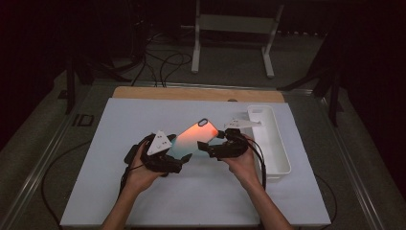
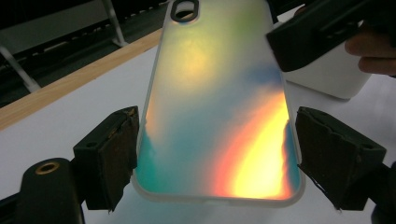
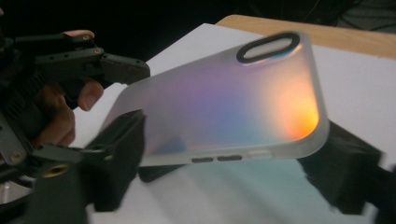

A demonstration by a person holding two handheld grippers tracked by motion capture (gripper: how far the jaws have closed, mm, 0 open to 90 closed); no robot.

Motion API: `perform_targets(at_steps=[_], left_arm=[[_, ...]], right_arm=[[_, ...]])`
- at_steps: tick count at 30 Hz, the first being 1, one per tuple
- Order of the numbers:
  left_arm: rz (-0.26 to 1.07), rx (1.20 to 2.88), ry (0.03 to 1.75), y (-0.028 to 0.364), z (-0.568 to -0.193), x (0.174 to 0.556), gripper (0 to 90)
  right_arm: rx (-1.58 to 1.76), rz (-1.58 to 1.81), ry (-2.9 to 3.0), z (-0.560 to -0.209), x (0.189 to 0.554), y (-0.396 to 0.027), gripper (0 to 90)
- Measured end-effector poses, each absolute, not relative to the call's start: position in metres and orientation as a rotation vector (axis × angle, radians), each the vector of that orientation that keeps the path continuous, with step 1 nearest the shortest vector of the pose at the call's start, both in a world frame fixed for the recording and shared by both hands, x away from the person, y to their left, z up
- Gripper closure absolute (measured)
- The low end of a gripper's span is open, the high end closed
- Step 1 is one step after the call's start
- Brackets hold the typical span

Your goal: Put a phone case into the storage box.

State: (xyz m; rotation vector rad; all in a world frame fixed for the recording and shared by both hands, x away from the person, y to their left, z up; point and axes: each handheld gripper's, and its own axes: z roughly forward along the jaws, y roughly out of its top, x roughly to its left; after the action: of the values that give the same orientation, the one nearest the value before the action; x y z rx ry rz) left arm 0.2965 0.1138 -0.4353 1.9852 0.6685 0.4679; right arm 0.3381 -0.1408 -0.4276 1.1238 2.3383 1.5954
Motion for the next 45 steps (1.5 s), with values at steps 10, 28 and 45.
perform_targets(at_steps=[10,28,45], left_arm=[[0.46,2.007,0.671,0.105,-0.441,0.296,17.0],[0.488,2.052,0.662,0.097,-0.446,0.295,17.2],[0.351,2.011,0.709,0.107,-0.448,0.302,13.7]], right_arm=[[1.165,1.676,2.369,-0.423,0.336,-0.134,56.0],[1.219,1.816,2.336,-0.423,0.335,-0.127,82.4],[1.119,1.785,2.358,-0.418,0.33,-0.128,86.5]])
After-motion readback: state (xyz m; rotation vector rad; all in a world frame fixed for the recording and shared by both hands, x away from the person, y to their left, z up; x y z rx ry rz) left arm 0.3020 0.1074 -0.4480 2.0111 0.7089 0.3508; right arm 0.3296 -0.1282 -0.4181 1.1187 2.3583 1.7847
